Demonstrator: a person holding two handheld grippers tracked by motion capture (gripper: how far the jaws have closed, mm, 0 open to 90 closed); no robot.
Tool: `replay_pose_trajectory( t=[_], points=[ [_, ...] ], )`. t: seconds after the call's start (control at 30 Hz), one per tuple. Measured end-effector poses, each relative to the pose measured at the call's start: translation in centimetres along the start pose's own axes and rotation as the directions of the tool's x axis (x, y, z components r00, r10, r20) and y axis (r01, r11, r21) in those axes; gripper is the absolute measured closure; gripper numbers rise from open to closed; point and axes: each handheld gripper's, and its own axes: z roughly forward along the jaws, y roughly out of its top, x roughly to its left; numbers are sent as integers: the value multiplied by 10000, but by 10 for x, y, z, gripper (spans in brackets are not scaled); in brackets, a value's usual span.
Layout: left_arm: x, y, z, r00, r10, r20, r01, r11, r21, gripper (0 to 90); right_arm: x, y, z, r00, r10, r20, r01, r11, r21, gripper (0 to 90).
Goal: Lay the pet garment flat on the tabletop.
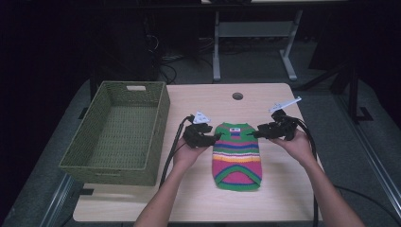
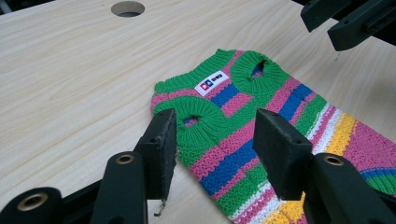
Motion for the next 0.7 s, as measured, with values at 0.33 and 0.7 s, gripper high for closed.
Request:
replay_pose_trajectory(
  t=[0.33, 0.7],
  points=[
    [0, -7, -5, 9998, -187, 98, 188, 9998, -24, 461, 3, -9, -3, 9999, -57, -135, 57, 10000, 42, 494],
    [-7, -12, -7, 9995, 101, 289, -106, 9998, 170, 452, 6, -20, -1, 9994, 2, -359, 4, 9999, 149, 488]
  ],
)
